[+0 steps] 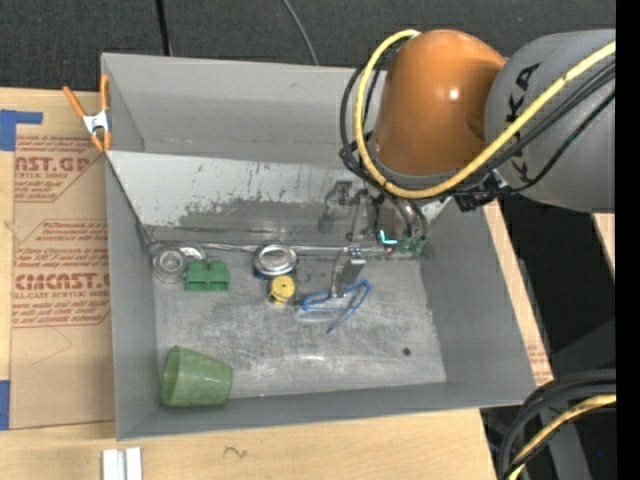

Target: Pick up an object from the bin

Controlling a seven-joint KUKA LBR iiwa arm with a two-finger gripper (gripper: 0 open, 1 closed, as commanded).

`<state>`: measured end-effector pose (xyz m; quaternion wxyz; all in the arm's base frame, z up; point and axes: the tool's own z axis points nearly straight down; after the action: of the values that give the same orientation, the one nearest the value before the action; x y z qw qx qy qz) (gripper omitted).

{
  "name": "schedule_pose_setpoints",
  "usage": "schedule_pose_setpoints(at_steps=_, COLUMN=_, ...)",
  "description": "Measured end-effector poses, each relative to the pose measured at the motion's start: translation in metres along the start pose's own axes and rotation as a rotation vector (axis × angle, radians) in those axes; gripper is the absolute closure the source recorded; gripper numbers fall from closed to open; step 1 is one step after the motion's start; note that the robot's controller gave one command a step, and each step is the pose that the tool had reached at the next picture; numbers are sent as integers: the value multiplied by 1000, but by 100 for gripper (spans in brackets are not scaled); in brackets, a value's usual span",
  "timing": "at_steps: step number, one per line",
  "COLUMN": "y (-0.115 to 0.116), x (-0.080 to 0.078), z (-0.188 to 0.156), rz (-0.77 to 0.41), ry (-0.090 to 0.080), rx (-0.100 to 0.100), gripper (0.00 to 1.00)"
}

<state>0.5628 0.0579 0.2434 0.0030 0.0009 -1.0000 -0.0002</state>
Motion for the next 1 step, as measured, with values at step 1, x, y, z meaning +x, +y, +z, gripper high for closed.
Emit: schedule_pose_setpoints(at_steps=1, y=-43, x=-9, z=166, rz=-238, ry=-2, rx=0, gripper=0)
